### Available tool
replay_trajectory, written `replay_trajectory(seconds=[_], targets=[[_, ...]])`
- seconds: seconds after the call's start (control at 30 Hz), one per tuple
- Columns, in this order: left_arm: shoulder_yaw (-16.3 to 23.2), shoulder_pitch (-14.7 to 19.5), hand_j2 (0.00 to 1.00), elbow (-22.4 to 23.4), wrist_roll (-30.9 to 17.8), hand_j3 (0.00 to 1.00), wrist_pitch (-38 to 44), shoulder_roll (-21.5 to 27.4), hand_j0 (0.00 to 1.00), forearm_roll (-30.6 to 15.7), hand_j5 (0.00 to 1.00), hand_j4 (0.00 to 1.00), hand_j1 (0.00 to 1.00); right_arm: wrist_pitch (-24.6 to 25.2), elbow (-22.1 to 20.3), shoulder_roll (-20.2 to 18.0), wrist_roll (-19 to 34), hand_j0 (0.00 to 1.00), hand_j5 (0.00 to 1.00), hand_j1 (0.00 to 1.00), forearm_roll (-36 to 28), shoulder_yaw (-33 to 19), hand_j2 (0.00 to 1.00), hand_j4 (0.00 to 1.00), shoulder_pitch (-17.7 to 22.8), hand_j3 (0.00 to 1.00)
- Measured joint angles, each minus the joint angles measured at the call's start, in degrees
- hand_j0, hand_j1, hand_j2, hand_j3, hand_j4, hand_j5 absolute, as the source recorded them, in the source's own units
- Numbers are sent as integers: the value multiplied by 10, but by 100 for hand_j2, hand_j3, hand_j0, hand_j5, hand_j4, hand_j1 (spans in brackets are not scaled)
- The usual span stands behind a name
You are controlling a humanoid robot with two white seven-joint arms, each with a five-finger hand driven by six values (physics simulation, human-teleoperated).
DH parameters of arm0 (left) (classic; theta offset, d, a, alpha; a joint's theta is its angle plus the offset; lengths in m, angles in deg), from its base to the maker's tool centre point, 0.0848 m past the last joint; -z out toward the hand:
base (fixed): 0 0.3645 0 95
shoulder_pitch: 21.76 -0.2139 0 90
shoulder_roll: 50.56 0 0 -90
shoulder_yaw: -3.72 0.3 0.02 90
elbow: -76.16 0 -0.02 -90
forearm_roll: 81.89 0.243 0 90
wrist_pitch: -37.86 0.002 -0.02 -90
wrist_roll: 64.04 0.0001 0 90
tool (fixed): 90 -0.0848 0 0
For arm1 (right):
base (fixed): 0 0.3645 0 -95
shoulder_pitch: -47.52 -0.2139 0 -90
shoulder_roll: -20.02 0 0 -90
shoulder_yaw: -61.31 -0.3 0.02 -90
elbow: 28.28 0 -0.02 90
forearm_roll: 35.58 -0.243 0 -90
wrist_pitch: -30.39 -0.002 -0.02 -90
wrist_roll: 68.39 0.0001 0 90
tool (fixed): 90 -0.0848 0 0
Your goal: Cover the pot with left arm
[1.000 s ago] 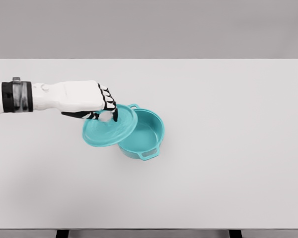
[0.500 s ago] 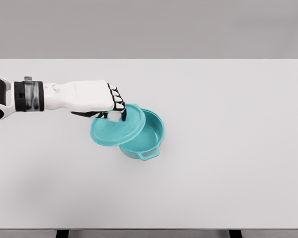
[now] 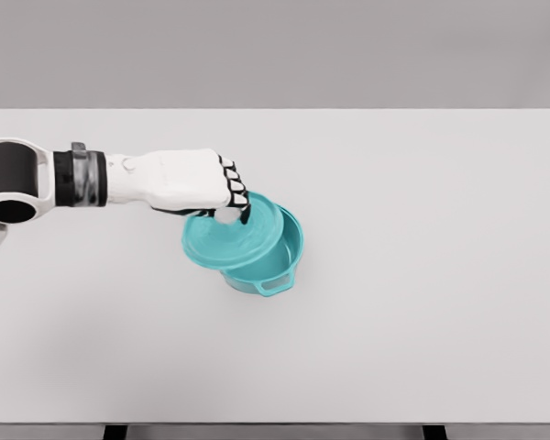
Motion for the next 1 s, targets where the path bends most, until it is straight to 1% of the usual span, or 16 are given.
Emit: replay_trajectory(seconds=[0.27, 0.5, 0.73, 1.0], targets=[[0, 3, 53, -4, 1, 53, 0, -13, 53, 8, 53, 53, 53, 0, 0, 0, 0, 100, 100, 100, 0, 0, 100, 100, 0, 100], [13, 5, 53, -8, 1, 53, 0, -23, 53, 9, 53, 53, 53, 0, 0, 0, 0, 100, 100, 100, 0, 0, 100, 100, 0, 100], [16, 13, 53, -7, 0, 53, 0, -33, 53, 15, 53, 53, 53, 0, 0, 0, 0, 100, 100, 100, 0, 0, 100, 100, 0, 100], [17, 13, 53, -3, 0, 53, 0, -38, 53, 16, 53, 53, 53, 0, 0, 0, 0, 100, 100, 100, 0, 0, 100, 100, 0, 100]])
